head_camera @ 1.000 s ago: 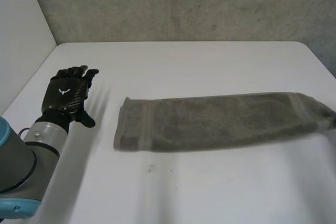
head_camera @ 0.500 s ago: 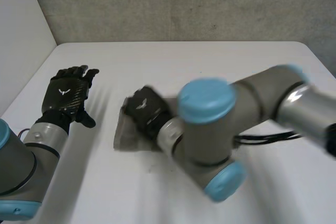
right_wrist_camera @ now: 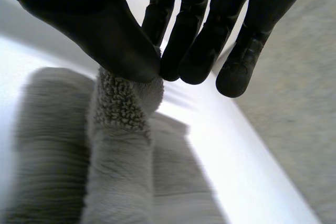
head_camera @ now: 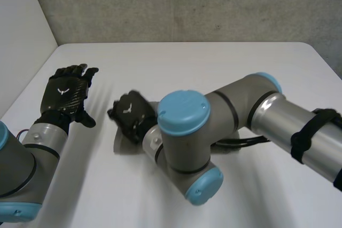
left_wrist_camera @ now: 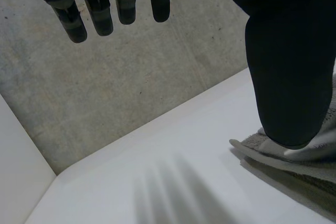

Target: Fold the towel.

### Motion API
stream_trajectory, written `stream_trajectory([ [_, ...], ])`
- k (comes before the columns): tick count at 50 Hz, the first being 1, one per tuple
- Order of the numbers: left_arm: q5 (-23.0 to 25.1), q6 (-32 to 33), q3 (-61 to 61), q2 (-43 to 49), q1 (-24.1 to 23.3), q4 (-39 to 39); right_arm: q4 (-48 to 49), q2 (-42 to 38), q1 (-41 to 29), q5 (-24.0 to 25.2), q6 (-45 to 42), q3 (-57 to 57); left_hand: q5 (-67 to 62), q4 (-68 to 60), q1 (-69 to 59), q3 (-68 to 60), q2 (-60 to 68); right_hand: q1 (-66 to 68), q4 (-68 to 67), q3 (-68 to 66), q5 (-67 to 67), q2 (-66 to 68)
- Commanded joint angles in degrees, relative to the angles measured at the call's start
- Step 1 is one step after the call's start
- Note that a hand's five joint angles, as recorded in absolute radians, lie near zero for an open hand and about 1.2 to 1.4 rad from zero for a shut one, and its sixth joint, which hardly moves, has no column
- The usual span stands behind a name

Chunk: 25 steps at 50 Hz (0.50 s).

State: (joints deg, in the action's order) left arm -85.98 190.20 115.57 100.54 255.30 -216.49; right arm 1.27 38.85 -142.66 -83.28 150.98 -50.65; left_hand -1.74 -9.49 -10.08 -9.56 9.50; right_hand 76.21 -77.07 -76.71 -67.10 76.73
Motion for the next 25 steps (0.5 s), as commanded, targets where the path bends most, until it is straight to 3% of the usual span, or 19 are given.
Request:
stream_trajectory([
  [1, -0.06, 0.0, 0.09, 0.0, -0.06, 0.01, -5.47, 0.42, -1.39, 3.21, 1.42, -3.31, 1.74, -0.51, 0.08, -0.44, 0.5, -43.24, 44.11, 43.75, 44.14, -43.77],
  [2, -0.06, 0.0, 0.09, 0.0, -0.06, 0.01, -6.53, 2.26, -1.05, 2.61, 1.68, -4.36, 1.74, -0.51, 0.08, -0.44, 0.5, -66.21, 67.07, 66.71, 67.1, -66.73],
  [11, 0.03, 0.09, 0.88, 0.0, -0.68, 0.01, -6.89, 18.1, 8.71, -3.38, 2.65, -17.11, 1.74, -0.51, 0.08, -0.44, 0.5, -66.21, 67.07, 66.71, 67.1, -66.73],
  [13, 0.03, 0.09, 0.88, 0.0, -0.85, 0.01, -5.84, 23.35, 13.17, -2.85, 2.48, -23.5, 1.74, -0.51, 0.08, -0.44, 0.5, -66.21, 67.07, 66.71, 67.1, -66.73],
  [19, 0.03, 0.09, 1.14, 0.0, -1.65, -0.43, -3.29, 28.12, 21.02, -0.56, 2.48, -32.93, 1.74, -0.51, 0.08, -0.44, 0.5, -64.44, 65.31, 64.95, 65.34, -64.97],
  [21, 0.03, 0.09, 1.23, 0.0, -1.73, -0.6, -0.76, 28.47, 24.78, 1.45, 2.74, -38.09, 1.74, -0.51, 0.08, -0.44, 0.5, -53.22, 54.08, 53.73, 54.11, -53.75],
  [25, -0.06, 0.09, 1.41, 0.09, -1.82, -1.13, 4.09, 28.21, 27.08, 2.95, 3.27, -42.07, 1.74, -0.51, 0.08, -0.44, 0.5, -43.75, 44.62, 44.26, 44.65, -44.28],
])
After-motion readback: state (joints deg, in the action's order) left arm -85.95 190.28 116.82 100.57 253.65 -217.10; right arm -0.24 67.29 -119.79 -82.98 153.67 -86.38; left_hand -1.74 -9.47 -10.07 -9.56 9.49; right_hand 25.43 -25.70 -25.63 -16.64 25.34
